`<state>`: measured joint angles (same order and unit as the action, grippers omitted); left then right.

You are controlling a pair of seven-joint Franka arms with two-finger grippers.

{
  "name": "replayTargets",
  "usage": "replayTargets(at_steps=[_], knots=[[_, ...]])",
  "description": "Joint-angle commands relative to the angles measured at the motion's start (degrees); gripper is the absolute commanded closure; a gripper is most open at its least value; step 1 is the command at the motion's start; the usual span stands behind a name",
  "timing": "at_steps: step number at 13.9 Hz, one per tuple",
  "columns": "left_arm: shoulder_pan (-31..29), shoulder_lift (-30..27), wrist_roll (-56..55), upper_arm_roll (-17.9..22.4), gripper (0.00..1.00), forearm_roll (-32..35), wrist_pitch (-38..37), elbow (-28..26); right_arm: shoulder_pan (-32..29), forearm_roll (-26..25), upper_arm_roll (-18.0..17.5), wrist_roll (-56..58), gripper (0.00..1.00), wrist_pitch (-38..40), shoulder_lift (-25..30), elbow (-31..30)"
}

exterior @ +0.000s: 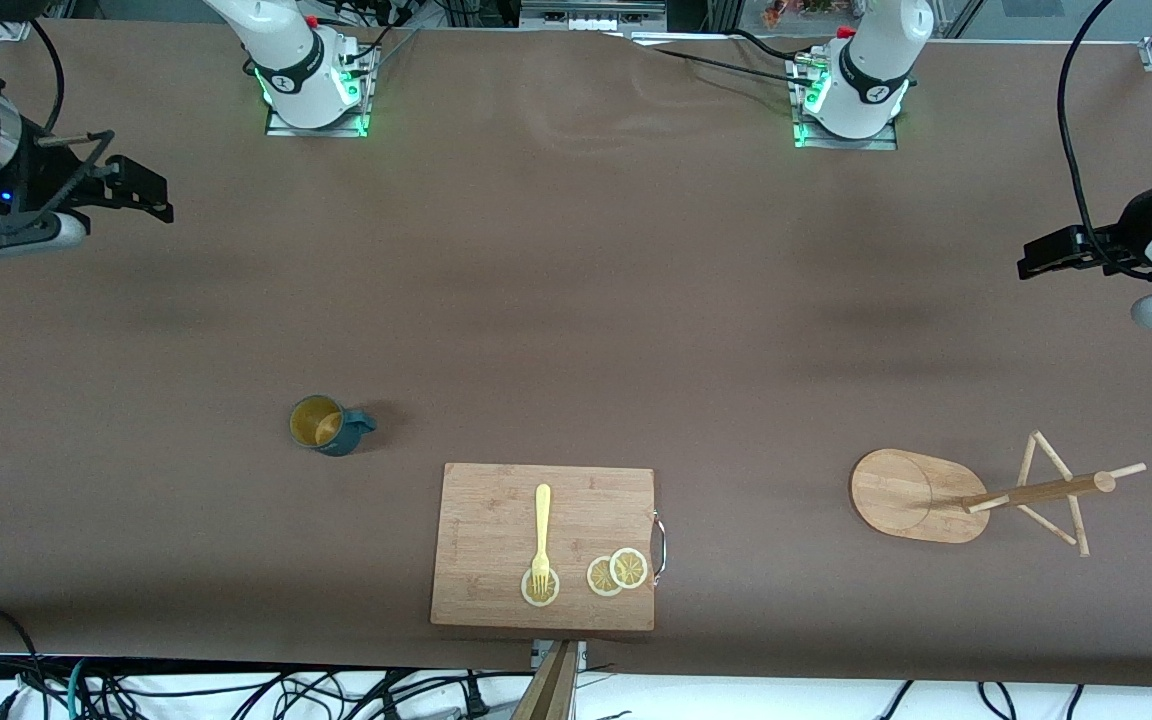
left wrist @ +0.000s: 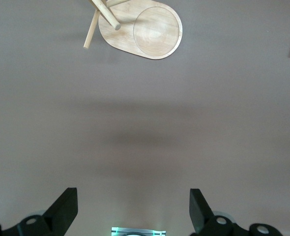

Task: Pass cup and hang on rack

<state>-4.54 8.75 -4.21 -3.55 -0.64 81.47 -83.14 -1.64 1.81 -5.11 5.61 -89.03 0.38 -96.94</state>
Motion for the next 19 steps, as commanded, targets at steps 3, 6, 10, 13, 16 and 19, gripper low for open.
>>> replayTargets(at_steps=[3, 6, 10, 13, 16, 19], knots=[[-0.03, 0.3, -0.01, -0.23, 0.0, 0.81, -0.09, 1.05, 2.51, -2.16, 0.37, -0.42, 0.0, -11.23, -11.34, 0.79], [-0.03, 0.3, -0.01, -0.23, 0.0, 0.81, -0.09, 1.05, 4.09, -3.48, 0.46, -3.23, 0.0, -17.04, -20.21, 3.42], [-0.12, 0.3, -0.01, -0.23, 0.0, 0.72, -0.09, 1.05, 5.41, -3.13, 0.46, -4.38, 0.01, -26.61, -29.54, 5.36], [-0.21, 0.3, -0.01, -0.23, 0.0, 0.64, -0.09, 1.05, 5.42, -3.21, 0.46, -4.29, 0.01, -30.15, -32.37, 5.27], [-0.21, 0.3, -0.01, -0.23, 0.0, 0.64, -0.09, 1.05, 5.42, -3.48, 0.63, -4.03, 0.03, -31.46, -34.12, 5.62], [-0.21, 0.3, -0.01, -0.14, 0.0, 0.64, -0.09, 1.05, 5.42, -3.39, 0.63, -4.2, 0.06, -33.4, -36.15, 6.24]])
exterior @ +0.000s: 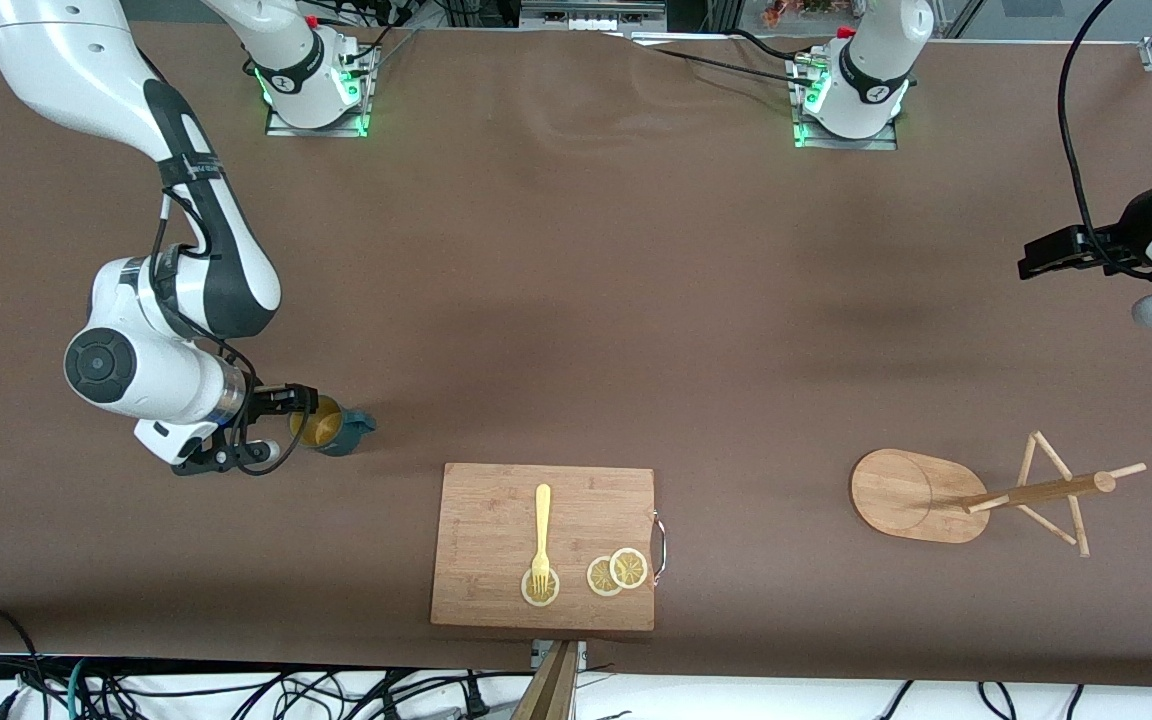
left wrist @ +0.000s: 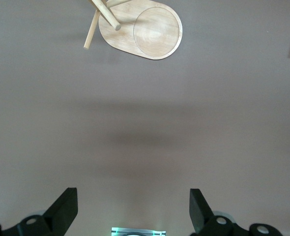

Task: Pass cup and hang on rack
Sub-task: 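Reach the right gripper down to the teal mug rim and grasp it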

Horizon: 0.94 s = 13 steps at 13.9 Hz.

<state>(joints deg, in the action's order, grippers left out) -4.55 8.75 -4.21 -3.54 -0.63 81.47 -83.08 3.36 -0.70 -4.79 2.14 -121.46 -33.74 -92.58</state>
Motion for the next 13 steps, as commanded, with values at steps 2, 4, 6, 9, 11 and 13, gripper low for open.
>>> replayTargets(at_steps=[2, 4, 6, 9, 11, 13], knots=[[-0.19, 0.3, -0.01, -0.23, 0.0, 0.63, -0.09, 0.99, 0.42, -0.89, 0.31, -0.73, 0.12, -2.11, -2.91, 1.88], [-0.19, 0.3, -0.01, -0.23, 0.0, 0.63, -0.09, 0.99, 0.85, -0.89, 0.31, -0.82, 0.21, -2.72, -3.61, 1.79], [-0.19, 0.3, -0.01, -0.15, 0.0, 0.63, -0.09, 0.99, 0.95, -0.8, 0.31, -0.82, 0.35, -3.61, -4.23, 1.88], [-0.19, 0.3, -0.01, -0.15, 0.0, 0.63, -0.09, 0.99, 0.95, -0.62, 0.31, -0.82, 0.54, -3.61, -4.5, 1.88], [-0.19, 0.3, -0.01, -0.23, 0.0, 0.63, -0.09, 0.99, 0.86, -0.45, 0.31, -0.82, 0.65, -3.61, -4.5, 1.88], [-0.28, 0.3, -0.01, -0.15, 0.0, 0.55, -0.09, 0.99, 0.86, -0.36, 0.31, -0.73, 0.76, -3.61, -4.5, 1.88]])
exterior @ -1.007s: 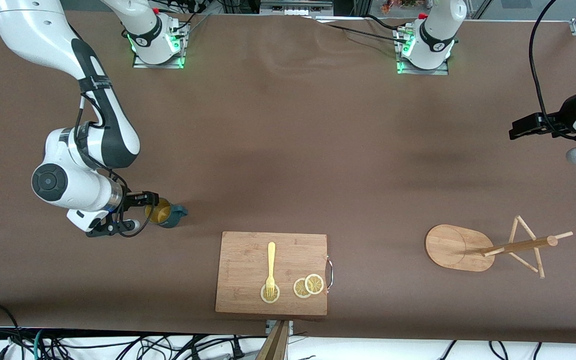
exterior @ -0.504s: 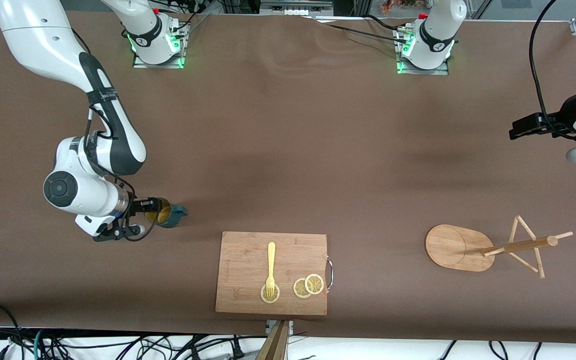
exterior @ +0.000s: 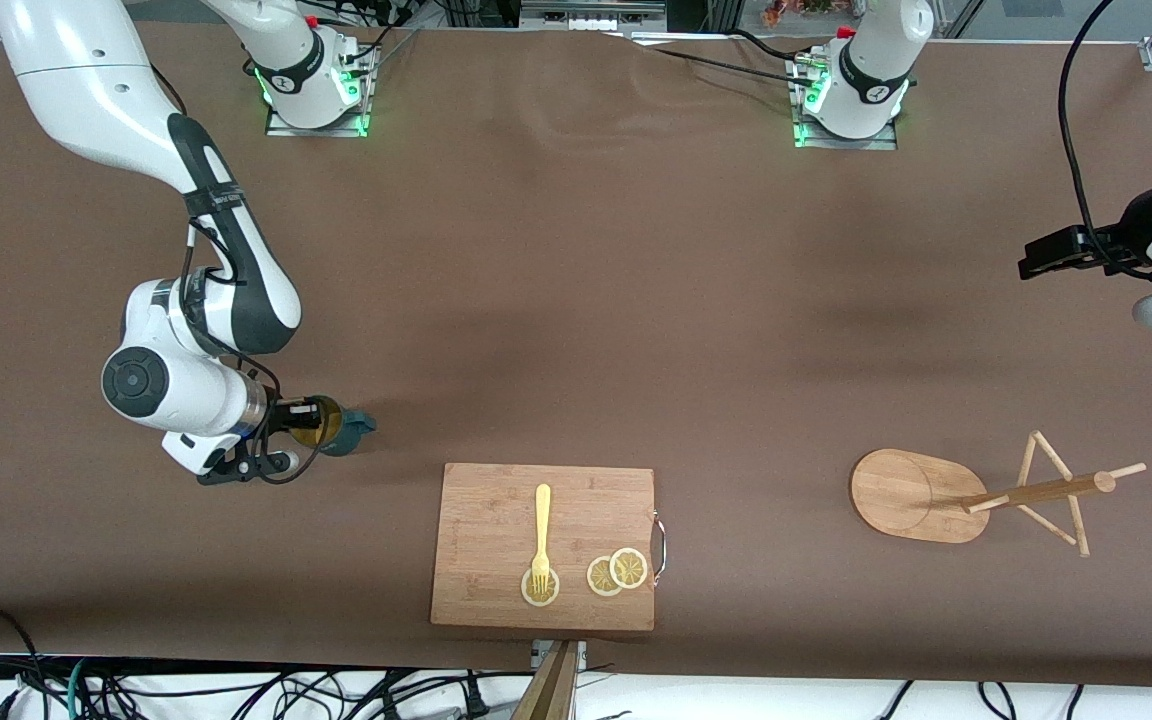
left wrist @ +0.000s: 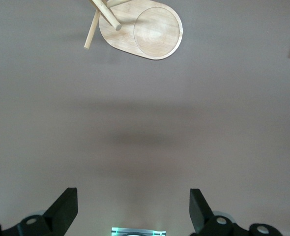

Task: Pass cup and hang on rack
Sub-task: 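Reach the right gripper down to the teal mug rim and grasp it, then lift the teal mug with the right gripper and carry it toward mid-table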

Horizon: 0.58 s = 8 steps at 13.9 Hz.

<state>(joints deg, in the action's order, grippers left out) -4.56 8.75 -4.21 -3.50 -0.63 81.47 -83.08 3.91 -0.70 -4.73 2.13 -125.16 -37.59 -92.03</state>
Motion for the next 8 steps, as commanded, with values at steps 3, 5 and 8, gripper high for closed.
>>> replayTargets(at_steps=[3, 5, 8], knots=[[-0.19, 0.3, -0.01, -0.2, 0.0, 0.55, -0.09, 0.99, 0.4, -0.27, 0.25, -0.64, 0.98, 0.09, -0.64, 1.58], [-0.28, 0.3, -0.01, -0.2, 0.0, 0.55, -0.09, 0.99, 0.4, -0.18, 0.07, -0.46, 1.0, 0.7, -0.55, 2.9], [-0.28, 0.3, -0.01, -0.2, 0.0, 0.55, -0.09, 0.99, 1.45, -0.01, -0.28, -0.55, 1.0, 1.67, -0.29, 4.31]])
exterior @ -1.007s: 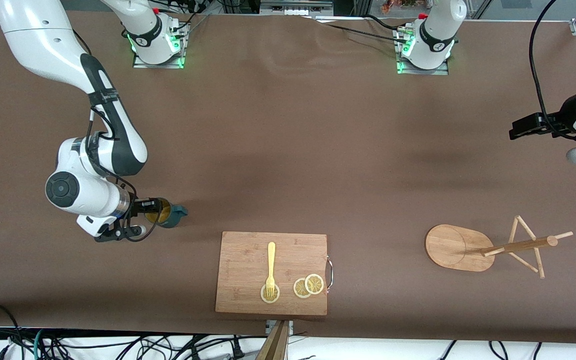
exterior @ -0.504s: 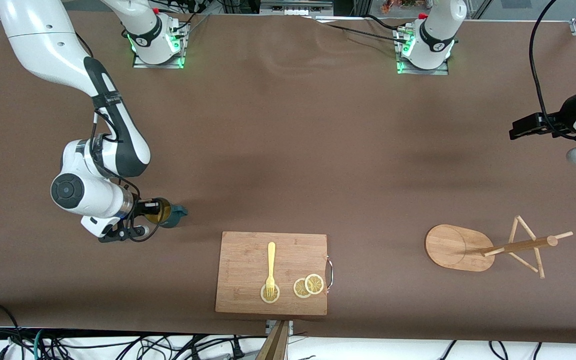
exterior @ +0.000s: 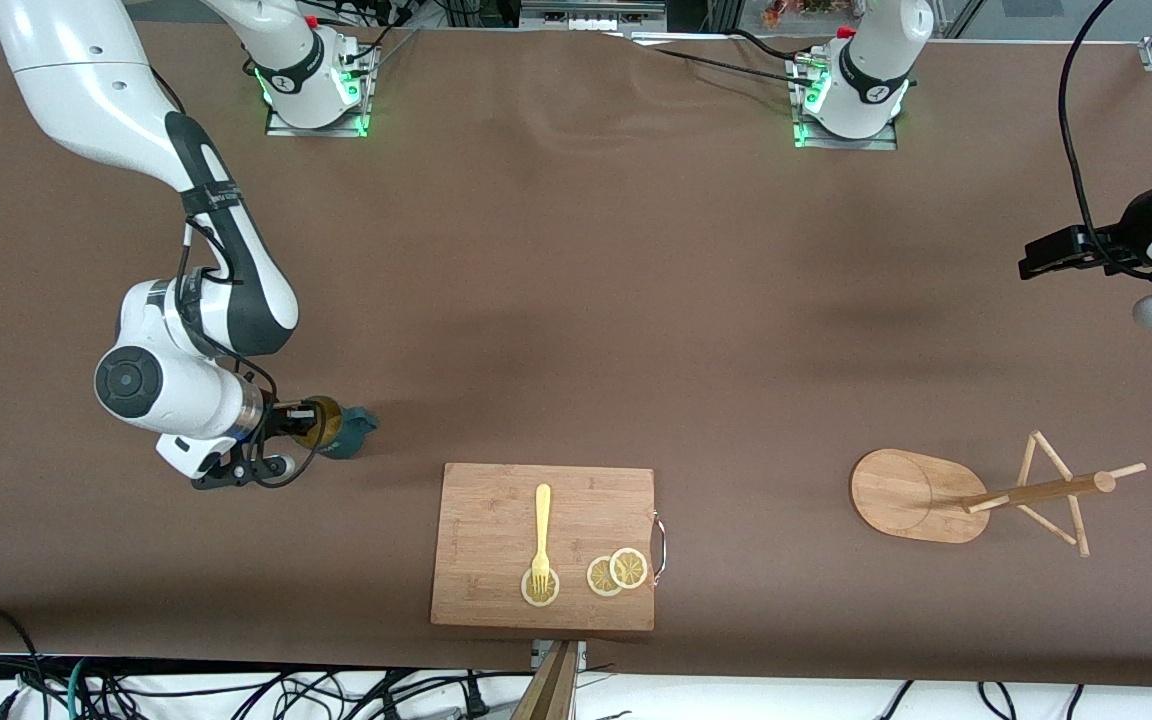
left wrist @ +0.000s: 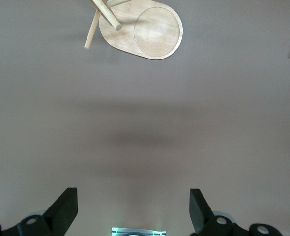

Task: Pass cup and hang on rack
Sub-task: 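Lift the teal mug with the right gripper and carry it toward mid-table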

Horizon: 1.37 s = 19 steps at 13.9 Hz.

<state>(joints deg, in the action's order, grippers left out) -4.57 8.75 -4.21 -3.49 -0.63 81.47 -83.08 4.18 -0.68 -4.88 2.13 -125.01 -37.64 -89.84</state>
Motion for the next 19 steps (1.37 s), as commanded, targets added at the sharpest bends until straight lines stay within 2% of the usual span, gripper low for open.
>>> replayTargets(at_steps=[1, 6, 10, 15, 19], knots=[[-0.26, 0.3, -0.01, -0.29, 0.0, 0.55, -0.09, 0.99, 2.14, 0.16, -0.13, -0.9, 1.0, 2.05, -0.07, 2.3], [-0.26, 0.3, -0.01, -0.29, 0.0, 0.55, -0.09, 0.99, 11.62, -0.19, -0.13, -18.0, 1.0, 9.43, -0.15, 7.04], [-0.26, 0.3, -0.01, -0.21, 0.0, 0.55, -0.09, 0.99, 21.72, -0.02, -0.21, -28.47, 1.0, 10.14, -0.15, 7.31], [0.26, 0.48, -0.1, -0.29, 0.0, 0.72, -0.09, 2.83, 36.93, -0.11, -0.13, -48.24, 1.0, 6.9, -3.39, 9.59], [-0.26, 0.65, -0.01, -0.21, 0.0, 0.46, -0.09, 2.92, 44.4, -0.11, -0.13, -56.69, 1.0, -0.83, -6.38, 10.21]])
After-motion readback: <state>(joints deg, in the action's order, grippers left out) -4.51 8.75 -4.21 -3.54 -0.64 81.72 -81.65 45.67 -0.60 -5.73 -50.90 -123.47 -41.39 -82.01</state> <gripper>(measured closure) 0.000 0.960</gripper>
